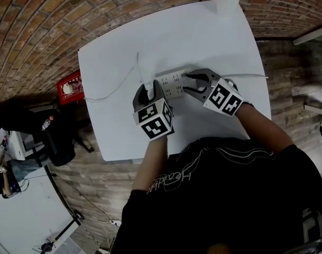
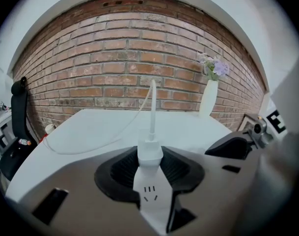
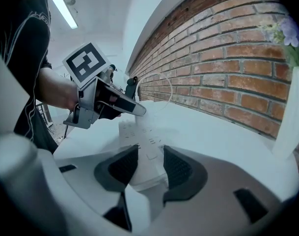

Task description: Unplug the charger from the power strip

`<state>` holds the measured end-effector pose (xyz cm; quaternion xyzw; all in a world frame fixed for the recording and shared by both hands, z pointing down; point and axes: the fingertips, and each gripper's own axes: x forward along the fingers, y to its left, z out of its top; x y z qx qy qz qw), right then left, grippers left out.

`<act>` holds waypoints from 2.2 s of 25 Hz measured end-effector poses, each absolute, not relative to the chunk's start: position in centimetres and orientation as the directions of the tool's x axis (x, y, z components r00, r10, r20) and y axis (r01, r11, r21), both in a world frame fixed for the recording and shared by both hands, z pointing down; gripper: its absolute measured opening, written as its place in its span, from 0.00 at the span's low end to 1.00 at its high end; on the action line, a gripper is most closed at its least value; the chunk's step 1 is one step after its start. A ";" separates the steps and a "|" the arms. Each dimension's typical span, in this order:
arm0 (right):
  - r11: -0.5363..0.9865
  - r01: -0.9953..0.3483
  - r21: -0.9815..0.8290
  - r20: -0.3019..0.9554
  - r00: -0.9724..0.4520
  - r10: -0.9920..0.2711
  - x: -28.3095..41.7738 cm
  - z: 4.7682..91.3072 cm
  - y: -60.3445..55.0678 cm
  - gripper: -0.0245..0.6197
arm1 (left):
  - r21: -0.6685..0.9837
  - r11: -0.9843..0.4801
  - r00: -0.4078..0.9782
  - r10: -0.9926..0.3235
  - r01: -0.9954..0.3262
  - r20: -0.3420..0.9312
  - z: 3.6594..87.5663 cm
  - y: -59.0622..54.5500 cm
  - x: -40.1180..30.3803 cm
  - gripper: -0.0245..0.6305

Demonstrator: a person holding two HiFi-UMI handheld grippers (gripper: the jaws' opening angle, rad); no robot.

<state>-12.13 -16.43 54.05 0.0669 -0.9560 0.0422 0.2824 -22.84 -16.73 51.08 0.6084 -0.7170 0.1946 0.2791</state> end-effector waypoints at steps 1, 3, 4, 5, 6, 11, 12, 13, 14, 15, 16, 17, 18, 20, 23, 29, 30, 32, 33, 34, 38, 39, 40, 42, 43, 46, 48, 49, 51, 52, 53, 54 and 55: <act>0.987 -0.153 -0.042 0.544 -0.832 -0.106 -12.1 54.1 -16.4 0.26 | 0.059 0.188 -0.108 -0.762 -0.980 0.638 51.1 -16.7 -22.8 0.24; 0.987 -0.155 -0.044 0.541 -0.834 -0.107 -12.1 54.1 -16.4 0.26 | 0.074 0.189 -0.099 -0.764 -0.979 0.638 51.1 -16.7 -22.9 0.24; 0.987 -0.155 -0.045 0.538 -0.836 -0.107 -12.1 54.1 -16.4 0.26 | 0.091 0.187 -0.087 -0.766 -0.978 0.636 51.1 -16.6 -22.9 0.24; 0.987 -0.156 -0.047 0.534 -0.838 -0.108 -12.1 54.1 -16.3 0.26 | 0.110 0.186 -0.075 -0.769 -0.976 0.635 51.2 -16.6 -22.9 0.24; 0.986 -0.158 -0.047 0.532 -0.840 -0.109 -12.1 54.1 -16.4 0.26 | 0.122 0.186 -0.067 -0.770 -0.975 0.634 51.2 -16.6 -22.9 0.24; 0.986 -0.157 -0.051 0.533 -0.840 -0.106 -12.1 54.1 -16.4 0.26 | 0.023 0.185 -0.126 -0.748 -0.982 0.652 51.0 -16.5 -22.8 0.24; 0.986 -0.156 -0.053 0.532 -0.840 -0.104 -12.1 54.1 -16.3 0.25 | -0.005 0.183 -0.142 -0.745 -0.983 0.652 50.9 -16.5 -22.6 0.24; 0.986 -0.156 -0.056 0.532 -0.841 -0.103 -12.1 54.1 -16.3 0.25 | -0.025 0.179 -0.152 -0.744 -0.983 0.651 50.8 -16.5 -22.5 0.24; 0.986 -0.156 -0.057 0.531 -0.841 -0.102 -12.1 54.1 -16.3 0.25 | -0.033 0.178 -0.156 -0.743 -0.984 0.651 50.7 -16.5 -22.4 0.24; 0.986 -0.157 -0.056 0.530 -0.842 -0.104 -12.0 54.1 -16.3 0.25 | -0.028 0.178 -0.152 -0.743 -0.984 0.652 50.7 -16.6 -22.4 0.24; 0.986 -0.158 -0.054 0.528 -0.843 -0.106 -12.0 54.1 -16.3 0.25 | -0.011 0.179 -0.142 -0.742 -0.984 0.655 50.8 -16.6 -22.5 0.24; 0.986 -0.160 -0.053 0.525 -0.844 -0.109 -12.0 54.1 -16.4 0.25 | 0.015 0.181 -0.126 -0.742 -0.983 0.659 50.9 -16.6 -22.6 0.24; 0.985 -0.162 -0.053 0.523 -0.845 -0.111 -12.0 54.0 -16.4 0.25 | 0.047 0.184 -0.107 -0.742 -0.982 0.662 50.9 -16.5 -22.7 0.24; 0.985 -0.162 -0.056 0.520 -0.847 -0.110 -12.0 54.0 -16.3 0.25 | 0.113 0.192 -0.069 -0.740 -0.975 0.669 51.1 -16.4 -22.9 0.25; 0.985 -0.164 -0.058 0.523 -0.845 -0.110 -11.8 54.0 -16.3 0.25 | 0.144 0.190 -0.045 -0.739 -0.971 0.672 51.1 -16.4 -22.9 0.25; 0.985 -0.166 -0.054 0.521 -0.846 -0.113 -12.2 53.9 -16.3 0.24 | -0.047 0.129 -0.127 -0.735 -0.991 0.666 50.4 -16.5 -22.4 0.25; 0.985 -0.165 -0.056 0.521 -0.846 -0.112 -12.2 53.9 -16.2 0.24 | -0.060 0.124 -0.132 -0.736 -0.990 0.664 50.4 -16.5 -22.3 0.25; 0.984 -0.167 -0.057 0.519 -0.847 -0.114 -12.1 54.0 -16.2 0.24 | -0.051 0.125 -0.127 -0.737 -0.991 0.664 50.4 -16.5 -22.2 0.25; 0.984 -0.169 -0.056 0.518 -0.848 -0.116 -12.0 54.0 -16.2 0.24 | -0.029 0.130 -0.116 -0.736 -0.991 0.667 50.5 -16.5 -22.2 0.25; 0.984 -0.169 -0.054 0.517 -0.848 -0.117 -12.0 54.1 -16.2 0.24 | 0.005 0.141 -0.101 -0.733 -0.990 0.672 50.7 -16.5 -22.4 0.25; 0.987 -0.149 -0.051 0.516 -0.850 -0.102 -12.1 54.1 -16.1 0.24 | 0.139 0.187 -0.043 -0.729 -0.972 0.683 51.1 -16.2 -23.1 0.25; 0.988 -0.144 -0.052 0.517 -0.851 -0.097 -12.1 54.1 -16.1 0.24 | 0.148 0.188 -0.038 -0.732 -0.971 0.680 51.1 -16.2 -23.1 0.25; 0.989 -0.142 -0.052 0.516 -0.851 -0.095 -12.1 54.0 -16.1 0.24 | 0.151 0.191 -0.038 -0.733 -0.970 0.679 51.1 -16.1 -23.1 0.25; 0.989 -0.142 -0.046 0.514 -0.852 -0.098 -12.1 54.0 -16.1 0.24 | 0.136 0.197 -0.053 -0.730 -0.971 0.681 51.1 -16.1 -23.1 0.25; 0.989 -0.143 -0.044 0.512 -0.853 -0.101 -12.1 54.0 -16.1 0.24 | 0.109 0.195 -0.070 -0.728 -0.975 0.682 51.0 -16.0 -23.0 0.25; 0.989 -0.143 -0.048 0.510 -0.854 -0.099 -12.1 54.0 -16.1 0.24 | -0.022 0.163 -0.135 -0.733 -0.986 0.666 50.5 -16.1 -22.4 0.25; 0.989 -0.140 -0.051 0.507 -0.857 -0.095 -12.0 54.0 -16.0 0.23 | -0.046 0.153 -0.145 -0.738 -0.987 0.660 50.3 -16.0 -22.2 0.25; 0.989 -0.139 -0.051 0.506 -0.857 -0.095 -12.0 54.0 -16.0 0.23 | -0.029 0.155 -0.135 -0.737 -0.987 0.662 50.4 -16.0 -22.2 0.25; 0.989 -0.139 -0.047 0.506 -0.857 -0.096 -12.0 54.0 -16.0 0.23 | 0.038 0.172 -0.102 -0.734 -0.984 0.671 50.6 -16.0 -22.5 0.25; 0.990 -0.137 -0.043 0.506 -0.857 -0.097 -12.1 54.0 -16.0 0.23 | 0.078 0.184 -0.084 -0.733 -0.980 0.675 50.7 -16.0 -22.7 0.25; 0.990 -0.135 -0.038 0.506 -0.857 -0.097 -12.1 54.0 -16.0 0.23 | 0.114 0.195 -0.067 -0.732 -0.974 0.678 50.8 -15.9 -22.9 0.25; 0.991 -0.132 -0.034 0.506 -0.857 -0.097 -12.0 54.0 -15.9 0.23 | 0.141 0.202 -0.054 -0.732 -0.969 0.679 50.9 -15.8 -23.0 0.25; 0.991 -0.131 -0.033 0.506 -0.857 -0.096 -12.0 54.0 -15.8 0.23 | 0.152 0.204 -0.048 -0.733 -0.967 0.678 51.0 -15.7 -23.0 0.25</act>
